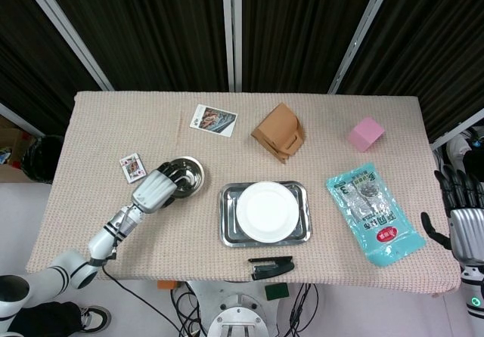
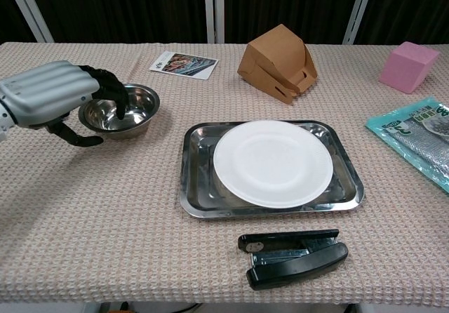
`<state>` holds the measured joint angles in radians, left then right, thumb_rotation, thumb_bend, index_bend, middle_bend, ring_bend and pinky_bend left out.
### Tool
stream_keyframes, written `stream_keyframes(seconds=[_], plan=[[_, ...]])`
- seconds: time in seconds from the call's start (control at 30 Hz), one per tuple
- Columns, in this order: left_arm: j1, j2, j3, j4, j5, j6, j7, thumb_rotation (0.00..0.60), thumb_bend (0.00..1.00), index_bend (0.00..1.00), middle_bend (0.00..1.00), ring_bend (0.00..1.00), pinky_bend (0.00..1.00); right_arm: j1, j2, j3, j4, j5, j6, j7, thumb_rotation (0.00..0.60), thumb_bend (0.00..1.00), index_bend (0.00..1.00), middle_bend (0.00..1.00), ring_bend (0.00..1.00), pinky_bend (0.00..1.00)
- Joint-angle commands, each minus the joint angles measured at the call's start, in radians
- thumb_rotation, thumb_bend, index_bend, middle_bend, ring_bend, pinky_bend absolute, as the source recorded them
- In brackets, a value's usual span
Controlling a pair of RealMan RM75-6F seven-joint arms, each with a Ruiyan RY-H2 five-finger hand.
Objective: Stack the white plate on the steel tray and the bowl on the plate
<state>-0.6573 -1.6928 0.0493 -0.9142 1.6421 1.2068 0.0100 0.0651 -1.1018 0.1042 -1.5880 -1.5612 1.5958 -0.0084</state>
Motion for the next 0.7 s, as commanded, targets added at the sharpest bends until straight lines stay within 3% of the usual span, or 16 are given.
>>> stream_keyframes(seconds=[0.03, 0.47, 0.7], plan=[[-0.014, -0.020, -0.003, 0.029, -0.001, -0.028, -0.016, 0.600, 0.26, 0.45, 0.30, 0.18, 0.28, -0.001, 0.001, 0.001, 0.001, 0.003, 0.001, 0.001, 0.600, 0.36, 0.00, 0.00, 0.00, 0.00], [-0.015, -0.034, -0.008, 0.050, -0.009, -0.053, -0.020, 0.600, 0.40, 0.63, 0.33, 0.20, 0.28, 0.008, -0.008, 0.003, 0.019, 0.015, -0.018, 0.012, 0.600, 0.39, 0.00, 0.00, 0.00, 0.00], [-0.009, -0.028, -0.013, 0.041, 0.003, -0.013, -0.020, 0.600, 0.42, 0.66, 0.34, 0.20, 0.28, 0.005, -0.007, 0.002, 0.020, 0.016, -0.014, 0.013, 0.600, 0.39, 0.00, 0.00, 0.00, 0.00]])
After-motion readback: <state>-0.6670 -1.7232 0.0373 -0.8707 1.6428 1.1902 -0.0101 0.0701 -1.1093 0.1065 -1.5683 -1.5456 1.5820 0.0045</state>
